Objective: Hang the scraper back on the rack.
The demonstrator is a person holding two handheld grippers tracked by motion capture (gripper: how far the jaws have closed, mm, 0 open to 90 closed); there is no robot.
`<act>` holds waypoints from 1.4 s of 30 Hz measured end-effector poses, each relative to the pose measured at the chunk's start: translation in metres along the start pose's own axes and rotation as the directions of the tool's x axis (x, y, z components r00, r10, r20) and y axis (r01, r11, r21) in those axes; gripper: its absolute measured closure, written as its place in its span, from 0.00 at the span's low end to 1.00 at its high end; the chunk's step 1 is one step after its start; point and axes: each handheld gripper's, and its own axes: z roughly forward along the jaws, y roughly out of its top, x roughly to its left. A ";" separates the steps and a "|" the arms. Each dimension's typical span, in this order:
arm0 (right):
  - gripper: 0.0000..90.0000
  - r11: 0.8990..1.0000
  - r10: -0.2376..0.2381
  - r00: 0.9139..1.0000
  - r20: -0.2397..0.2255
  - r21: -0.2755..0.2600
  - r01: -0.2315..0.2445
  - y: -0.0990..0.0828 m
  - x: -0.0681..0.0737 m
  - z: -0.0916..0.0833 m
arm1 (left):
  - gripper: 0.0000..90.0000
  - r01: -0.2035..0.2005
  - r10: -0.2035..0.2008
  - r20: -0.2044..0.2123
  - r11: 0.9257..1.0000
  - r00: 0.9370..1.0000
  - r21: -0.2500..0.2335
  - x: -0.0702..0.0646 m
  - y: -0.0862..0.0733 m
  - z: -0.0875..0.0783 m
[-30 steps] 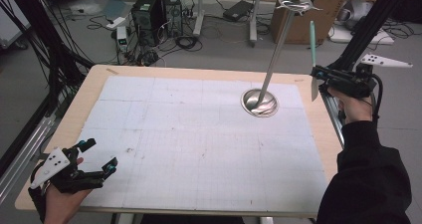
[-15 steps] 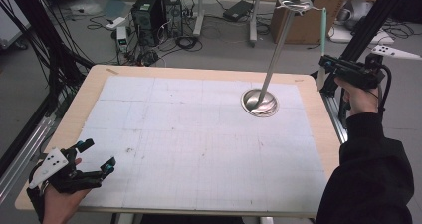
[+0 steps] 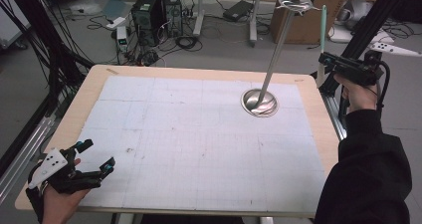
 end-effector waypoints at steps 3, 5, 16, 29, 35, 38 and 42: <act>0.90 1.000 0.004 1.000 -0.002 0.001 -0.004 -0.001 0.001 0.002 | 0.02 -0.001 0.001 0.000 1.000 1.000 0.000 0.000 0.000 0.000; 0.90 1.000 0.006 1.000 -0.004 0.001 -0.006 -0.001 0.001 0.002 | 0.02 0.001 -0.001 0.000 1.000 1.000 0.000 0.001 0.000 0.000; 0.90 1.000 0.008 1.000 -0.004 0.003 -0.008 -0.002 0.000 0.004 | 0.02 -0.001 0.001 0.000 1.000 1.000 0.002 0.001 -0.001 0.000; 0.90 1.000 0.003 1.000 -0.021 0.016 -0.002 -0.005 0.003 0.010 | 0.02 -0.002 0.002 -0.001 1.000 1.000 0.002 0.001 0.000 -0.001; 0.90 1.000 0.001 1.000 -0.015 0.030 -0.001 -0.007 0.007 0.015 | 0.02 -0.005 0.005 0.000 1.000 1.000 0.002 0.001 0.000 -0.001; 0.90 1.000 -0.001 1.000 -0.008 0.028 0.001 -0.008 0.009 0.019 | 0.02 -0.006 0.006 0.000 1.000 1.000 0.002 0.001 0.000 -0.001; 0.89 1.000 -0.005 1.000 -0.001 0.025 0.005 -0.010 0.011 0.023 | 0.02 -0.003 0.003 -0.002 1.000 1.000 -0.001 0.001 0.001 -0.001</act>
